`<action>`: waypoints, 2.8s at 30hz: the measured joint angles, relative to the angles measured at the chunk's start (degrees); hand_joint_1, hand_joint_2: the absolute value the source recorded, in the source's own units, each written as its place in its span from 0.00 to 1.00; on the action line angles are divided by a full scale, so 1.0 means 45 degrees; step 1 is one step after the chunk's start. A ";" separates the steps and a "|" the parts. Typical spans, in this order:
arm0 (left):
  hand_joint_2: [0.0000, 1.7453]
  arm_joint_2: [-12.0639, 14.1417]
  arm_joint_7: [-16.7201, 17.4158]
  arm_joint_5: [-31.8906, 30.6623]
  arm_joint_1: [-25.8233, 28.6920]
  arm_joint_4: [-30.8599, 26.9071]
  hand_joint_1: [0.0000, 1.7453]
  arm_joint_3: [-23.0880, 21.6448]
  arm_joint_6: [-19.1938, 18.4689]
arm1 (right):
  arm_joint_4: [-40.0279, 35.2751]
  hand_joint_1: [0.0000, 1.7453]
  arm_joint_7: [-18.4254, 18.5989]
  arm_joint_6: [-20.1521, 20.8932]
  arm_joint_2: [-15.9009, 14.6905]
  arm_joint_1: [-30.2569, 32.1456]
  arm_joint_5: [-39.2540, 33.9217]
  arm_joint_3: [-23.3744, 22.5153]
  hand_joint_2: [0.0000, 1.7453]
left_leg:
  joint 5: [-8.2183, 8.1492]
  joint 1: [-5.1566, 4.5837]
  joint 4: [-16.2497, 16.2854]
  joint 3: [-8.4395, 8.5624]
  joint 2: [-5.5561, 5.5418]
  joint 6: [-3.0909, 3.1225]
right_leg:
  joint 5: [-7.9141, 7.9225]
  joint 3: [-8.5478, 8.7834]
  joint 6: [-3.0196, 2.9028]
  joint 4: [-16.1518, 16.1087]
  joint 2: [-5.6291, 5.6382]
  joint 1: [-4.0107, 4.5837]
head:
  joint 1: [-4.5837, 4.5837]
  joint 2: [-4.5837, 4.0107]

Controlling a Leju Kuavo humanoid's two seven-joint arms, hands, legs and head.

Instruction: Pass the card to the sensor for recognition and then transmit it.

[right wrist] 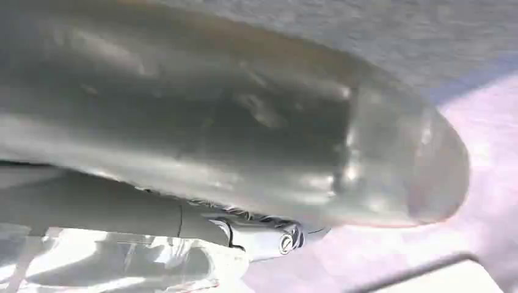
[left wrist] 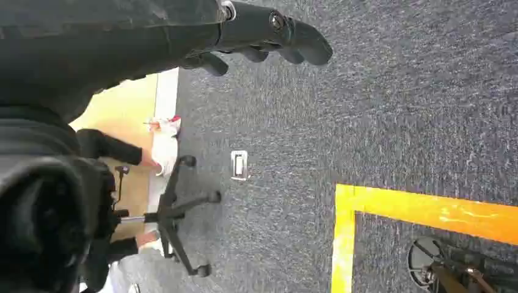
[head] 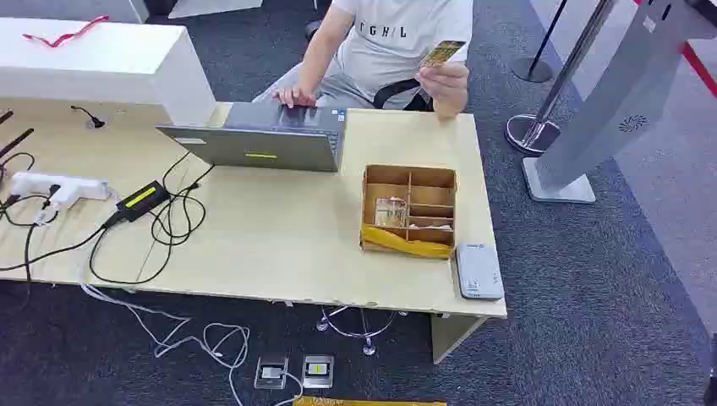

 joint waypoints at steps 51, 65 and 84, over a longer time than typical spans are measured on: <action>0.00 0.0345 -0.0107 -0.0544 -0.0093 -0.0005 0.00 -0.0874 -0.0525 | -0.9243 0.00 0.7191 0.4400 0.3060 -0.6240 1.7060 0.4369 1.00 | 0.0077 0.0033 0.0000 -0.0084 -0.0131 -0.0016 | 0.0018 -0.0083 -0.0003 0.0006 -0.0096 0.0031 | 0.0005 -0.0004; 0.00 0.0355 -0.0098 -0.0617 -0.0087 -0.0010 0.00 -0.0952 -0.0418 | -0.8263 0.00 0.7298 0.3400 0.3356 -0.6103 1.8395 0.4374 1.00 | 0.0076 0.0033 0.0000 -0.0083 -0.0117 -0.0017 | 0.0018 -0.0085 -0.0003 0.0006 -0.0088 0.0031 | 0.0005 -0.0005; 0.00 0.0384 -0.0093 -0.0709 -0.0072 -0.0015 0.00 -0.1205 -0.0418 | -0.7490 1.00 0.7279 0.3167 0.3822 -0.5939 1.8327 0.4024 1.00 | 0.0076 0.0033 0.0002 -0.0081 -0.0113 -0.0018 | 0.0018 -0.0095 -0.0004 0.0005 -0.0083 0.0032 | 0.0010 -0.0004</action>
